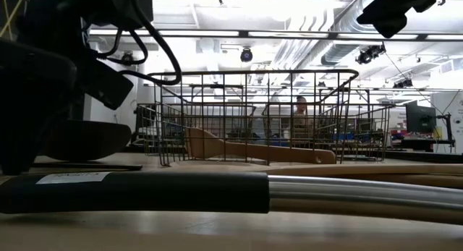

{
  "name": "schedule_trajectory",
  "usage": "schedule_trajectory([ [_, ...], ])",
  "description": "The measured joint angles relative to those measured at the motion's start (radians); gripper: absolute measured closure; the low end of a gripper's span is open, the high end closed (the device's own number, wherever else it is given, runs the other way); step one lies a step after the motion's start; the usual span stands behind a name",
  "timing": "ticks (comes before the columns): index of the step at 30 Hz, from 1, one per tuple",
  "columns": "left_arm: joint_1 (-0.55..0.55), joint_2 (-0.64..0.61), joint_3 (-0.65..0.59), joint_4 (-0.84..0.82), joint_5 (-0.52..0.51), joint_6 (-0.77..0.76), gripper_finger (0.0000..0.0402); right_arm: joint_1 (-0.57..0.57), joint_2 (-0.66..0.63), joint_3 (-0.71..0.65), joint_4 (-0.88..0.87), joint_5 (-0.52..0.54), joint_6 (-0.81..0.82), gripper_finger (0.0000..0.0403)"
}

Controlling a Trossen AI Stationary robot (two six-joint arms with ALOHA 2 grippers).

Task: Pick & Place Kitchen Items
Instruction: Put the black table knife into the top right wire basket

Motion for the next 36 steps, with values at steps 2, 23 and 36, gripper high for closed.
schedule_trajectory([
  [2,0.0,0.0,-0.001,0.001,0.004,0.0,0.0165,0.0,0.0,0.0,0.0,0.0,0.01,0.0309],
  [23,0.0,0.004,-0.005,-0.014,0.004,0.0,0.0334,0.0,0.0,0.0,0.0,0.003,0.019,0.0309],
  [36,0.0,0.005,-0.005,-0.013,0.014,-0.002,0.037,0.0,0.0,0.0,0.0,0.003,0.019,0.0309],
])
